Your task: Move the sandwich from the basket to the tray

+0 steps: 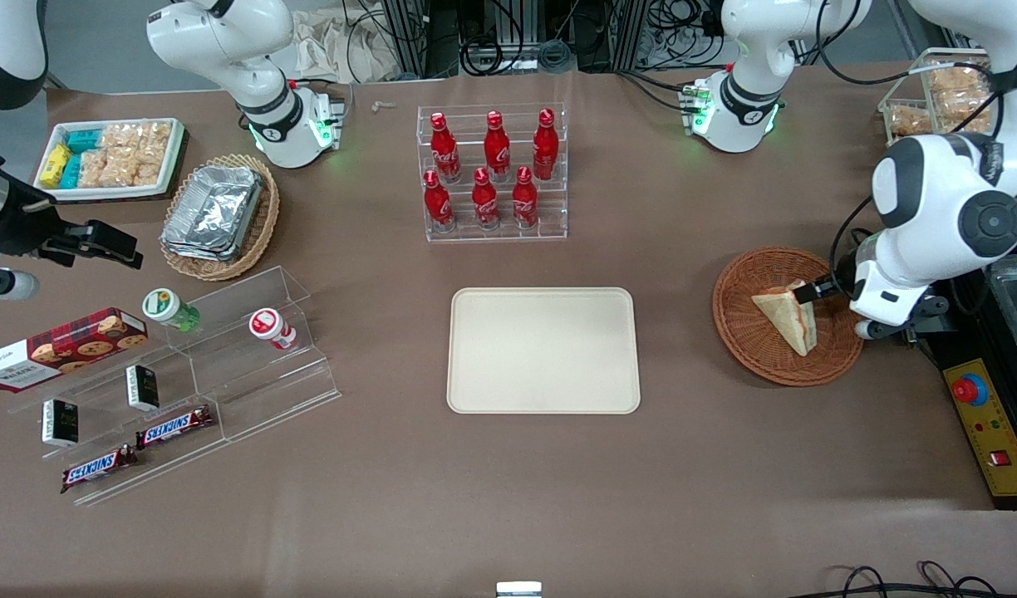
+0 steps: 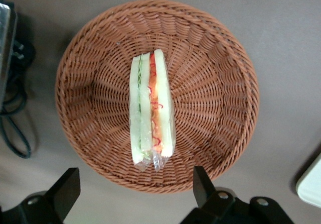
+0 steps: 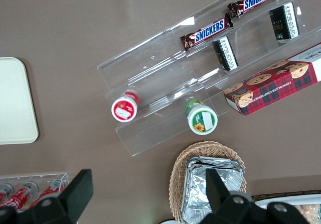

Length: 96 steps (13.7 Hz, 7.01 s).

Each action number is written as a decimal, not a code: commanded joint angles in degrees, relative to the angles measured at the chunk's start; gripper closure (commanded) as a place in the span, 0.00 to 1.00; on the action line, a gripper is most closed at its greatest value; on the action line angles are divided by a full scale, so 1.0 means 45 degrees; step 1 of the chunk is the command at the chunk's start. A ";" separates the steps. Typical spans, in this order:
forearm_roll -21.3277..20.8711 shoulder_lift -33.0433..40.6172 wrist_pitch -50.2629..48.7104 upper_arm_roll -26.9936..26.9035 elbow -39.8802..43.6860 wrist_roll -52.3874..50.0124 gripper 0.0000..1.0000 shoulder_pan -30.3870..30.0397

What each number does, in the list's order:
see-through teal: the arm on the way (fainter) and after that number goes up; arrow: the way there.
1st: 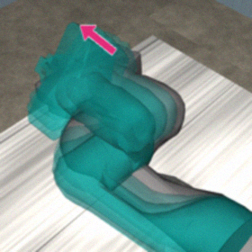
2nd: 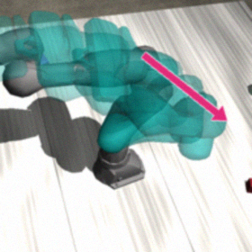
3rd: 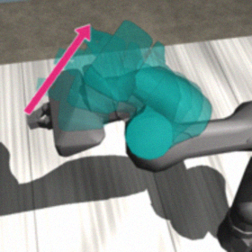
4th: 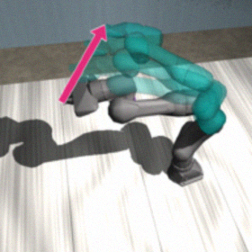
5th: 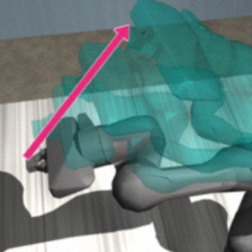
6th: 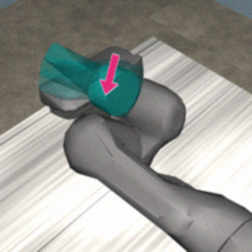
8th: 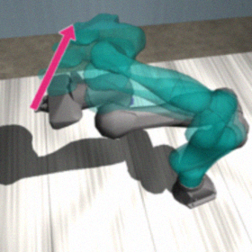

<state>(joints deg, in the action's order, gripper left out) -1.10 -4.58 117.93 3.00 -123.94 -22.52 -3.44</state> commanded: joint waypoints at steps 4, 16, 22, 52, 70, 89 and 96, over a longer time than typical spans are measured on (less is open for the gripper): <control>-0.0009 -0.1189 0.1410 0.0406 -0.0290 -0.2162 0.00 0.0100; -0.0556 -0.1952 0.1587 0.0329 -0.0680 -0.2242 0.10 -0.0016; -0.0517 -0.1913 0.1411 0.0387 0.0120 -0.3784 1.00 0.0101; -0.0537 -0.5797 -0.2968 0.4137 0.8480 -0.2750 1.00 0.3128; -0.1474 -0.7561 -0.1576 0.4040 0.8382 -0.2672 0.00 0.3441; -0.1319 -0.2284 -0.5696 0.2517 0.8770 0.4070 0.00 -0.0954; -0.1222 -0.2265 -0.6070 0.2380 0.9242 0.3402 0.00 -0.1578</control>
<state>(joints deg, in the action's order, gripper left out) -7.65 -15.29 91.94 13.26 -83.03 -6.75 -10.22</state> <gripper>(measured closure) 0.000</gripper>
